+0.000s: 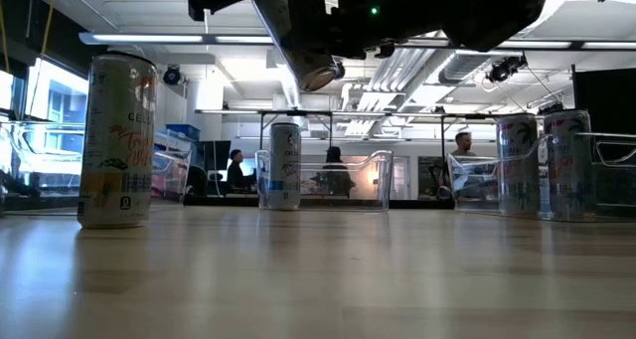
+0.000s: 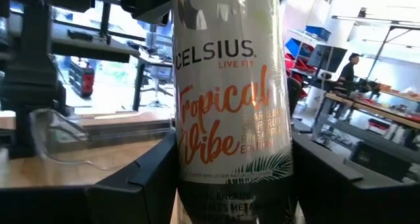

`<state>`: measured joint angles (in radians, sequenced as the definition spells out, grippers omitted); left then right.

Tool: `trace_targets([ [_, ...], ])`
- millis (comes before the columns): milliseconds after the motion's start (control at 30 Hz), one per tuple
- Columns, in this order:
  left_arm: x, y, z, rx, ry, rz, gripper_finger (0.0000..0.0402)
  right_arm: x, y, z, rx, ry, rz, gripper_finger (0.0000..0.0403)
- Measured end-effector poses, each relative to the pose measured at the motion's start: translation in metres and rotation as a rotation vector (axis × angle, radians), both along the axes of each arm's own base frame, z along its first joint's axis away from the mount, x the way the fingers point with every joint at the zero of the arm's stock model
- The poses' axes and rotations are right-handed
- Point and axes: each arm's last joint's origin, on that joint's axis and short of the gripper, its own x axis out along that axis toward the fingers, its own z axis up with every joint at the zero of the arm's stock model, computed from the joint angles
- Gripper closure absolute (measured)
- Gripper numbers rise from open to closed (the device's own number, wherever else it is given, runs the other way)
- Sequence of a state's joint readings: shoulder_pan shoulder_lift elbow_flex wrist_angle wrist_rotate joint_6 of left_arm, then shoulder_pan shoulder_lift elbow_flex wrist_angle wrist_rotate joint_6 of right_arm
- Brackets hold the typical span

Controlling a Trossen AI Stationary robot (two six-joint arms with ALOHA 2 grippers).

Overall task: Sort soda cans
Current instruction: Put the white/yellow soda can into the left transparent bin

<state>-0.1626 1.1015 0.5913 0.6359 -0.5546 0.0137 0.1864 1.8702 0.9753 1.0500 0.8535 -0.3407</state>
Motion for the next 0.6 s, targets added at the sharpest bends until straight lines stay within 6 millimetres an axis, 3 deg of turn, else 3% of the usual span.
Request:
trace_targets([
  [367,-0.014,0.005,0.001,0.001,0.087,0.021,0.0099,-0.009,0.013,0.014,-0.128,0.031,-0.158,0.0174],
  [600,-0.004,0.002,-0.001,0.015,0.046,-0.061,0.0099,-0.008,0.018,0.019,-0.132,-0.076,0.015,0.0174],
])
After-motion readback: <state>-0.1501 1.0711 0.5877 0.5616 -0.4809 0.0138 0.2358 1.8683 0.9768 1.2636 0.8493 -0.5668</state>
